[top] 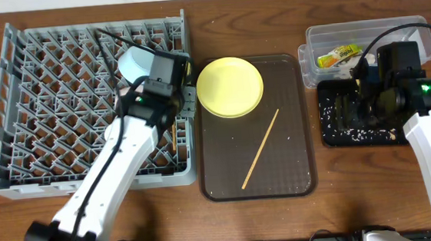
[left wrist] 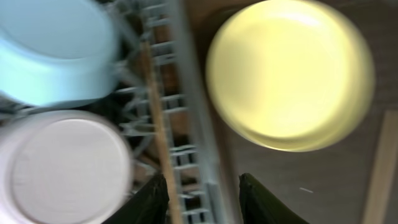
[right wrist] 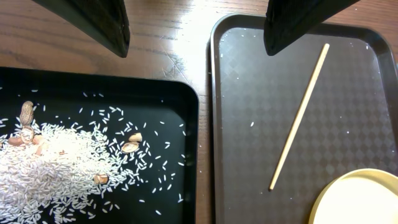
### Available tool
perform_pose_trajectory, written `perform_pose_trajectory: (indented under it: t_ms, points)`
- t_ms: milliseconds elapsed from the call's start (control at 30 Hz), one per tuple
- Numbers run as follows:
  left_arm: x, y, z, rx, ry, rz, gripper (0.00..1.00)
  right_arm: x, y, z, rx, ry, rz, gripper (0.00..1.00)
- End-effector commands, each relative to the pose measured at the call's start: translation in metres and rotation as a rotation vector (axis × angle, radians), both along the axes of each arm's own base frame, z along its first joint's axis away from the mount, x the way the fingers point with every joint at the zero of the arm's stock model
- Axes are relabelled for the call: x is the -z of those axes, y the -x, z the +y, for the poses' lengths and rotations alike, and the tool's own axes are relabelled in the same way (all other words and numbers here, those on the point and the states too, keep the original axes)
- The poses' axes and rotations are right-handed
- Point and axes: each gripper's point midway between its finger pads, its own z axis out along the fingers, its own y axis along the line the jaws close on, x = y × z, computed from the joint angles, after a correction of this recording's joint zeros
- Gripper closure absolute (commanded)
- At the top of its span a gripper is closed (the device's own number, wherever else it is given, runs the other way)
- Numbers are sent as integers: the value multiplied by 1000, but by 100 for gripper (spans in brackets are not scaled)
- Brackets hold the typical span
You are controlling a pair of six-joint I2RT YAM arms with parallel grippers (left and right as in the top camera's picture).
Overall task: Sort waste into correct bins and load items into the dishwasher rack
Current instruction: 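Reach the left gripper to the second chopstick and grasp it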
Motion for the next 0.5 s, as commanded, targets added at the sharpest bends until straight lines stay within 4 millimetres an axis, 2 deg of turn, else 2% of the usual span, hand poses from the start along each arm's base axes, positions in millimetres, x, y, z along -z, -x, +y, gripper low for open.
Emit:
perform_pose_trajectory:
  t_ms: [0, 67, 300, 467]
  points:
    - [-13, 18, -41, 154, 175, 54, 60, -6, -2, -2, -5, 12, -24, 33]
    - [-8, 31, -58, 212, 212, 96, 59, -6, -2, -2, -5, 12, -24, 33]
    - [28, 73, -108, 364, 163, 210, 59, -6, -2, -1, -5, 11, -24, 33]
    - [65, 98, -142, 465, 113, 298, 53, -6, -1, -1, -6, 11, -22, 33]
